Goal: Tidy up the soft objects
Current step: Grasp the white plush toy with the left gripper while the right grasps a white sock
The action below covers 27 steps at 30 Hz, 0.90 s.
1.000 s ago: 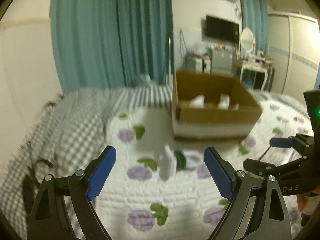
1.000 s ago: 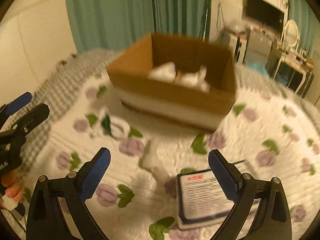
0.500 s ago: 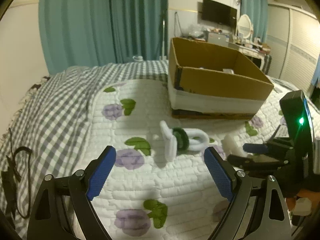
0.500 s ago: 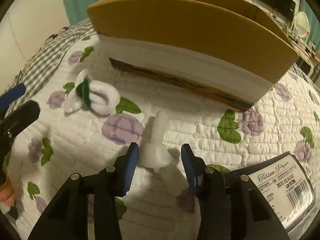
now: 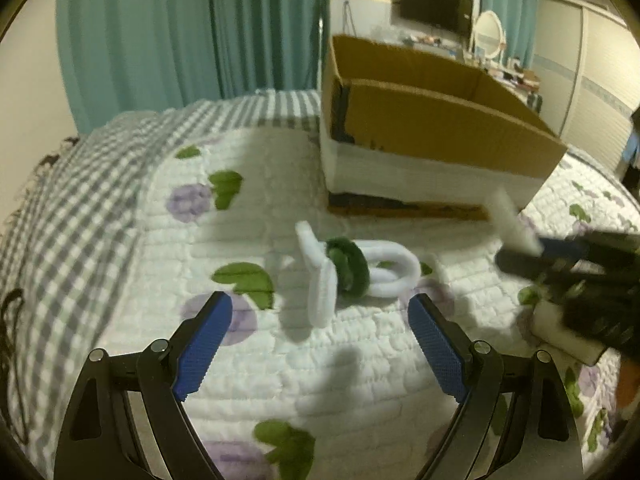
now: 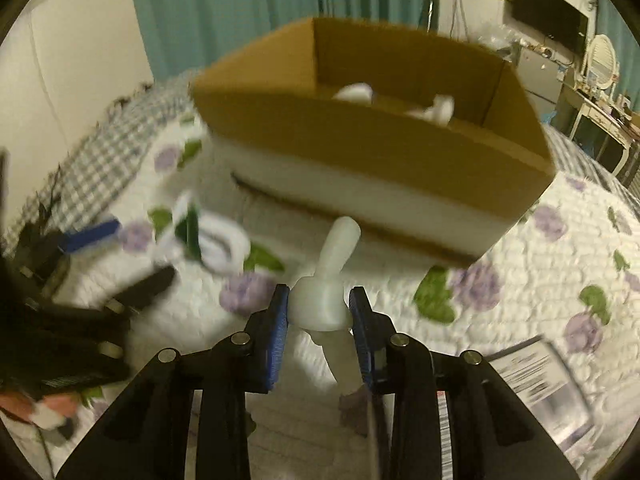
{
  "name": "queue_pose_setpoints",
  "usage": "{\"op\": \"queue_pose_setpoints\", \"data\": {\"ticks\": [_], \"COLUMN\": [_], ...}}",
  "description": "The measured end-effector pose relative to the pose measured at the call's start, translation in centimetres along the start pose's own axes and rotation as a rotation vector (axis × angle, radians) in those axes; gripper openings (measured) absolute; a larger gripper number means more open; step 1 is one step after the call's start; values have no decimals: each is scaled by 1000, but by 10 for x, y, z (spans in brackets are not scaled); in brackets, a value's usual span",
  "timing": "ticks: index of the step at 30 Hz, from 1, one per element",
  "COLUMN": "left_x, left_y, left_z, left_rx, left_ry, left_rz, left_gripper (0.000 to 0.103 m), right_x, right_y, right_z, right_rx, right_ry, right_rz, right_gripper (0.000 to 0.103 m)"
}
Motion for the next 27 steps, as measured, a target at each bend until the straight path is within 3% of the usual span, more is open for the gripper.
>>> {"op": "queue_pose_setpoints", "data": {"ticks": [14,20,27], "left_x": [-8,-12,-16], "left_y": [43,37,27], "left_z": [3,8,15], "left_rx": [42,39,35], "left_ry": [-32,-4,32], "left_rz": [-35,-9,22], "left_gripper": [89,52,44], "right_x": [-4,-4,-6], "right_y": [33,39,37], "right_z": [-2,-6,-5], "right_rx": [26,38,45], "right_ry": [20,18,17], "right_rz": [-19,-21,-7], "right_gripper": [30,31,31]}}
Point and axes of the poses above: each gripper's, at about its wrist camera, not at the fingertips, and y roughly the way its jaws point, z to its right, x to its underside, the point moved 10 cm from there along y, roughly the way its jaws point, and after that the axes turned 14 degrees about x, right-handed, at the moved point
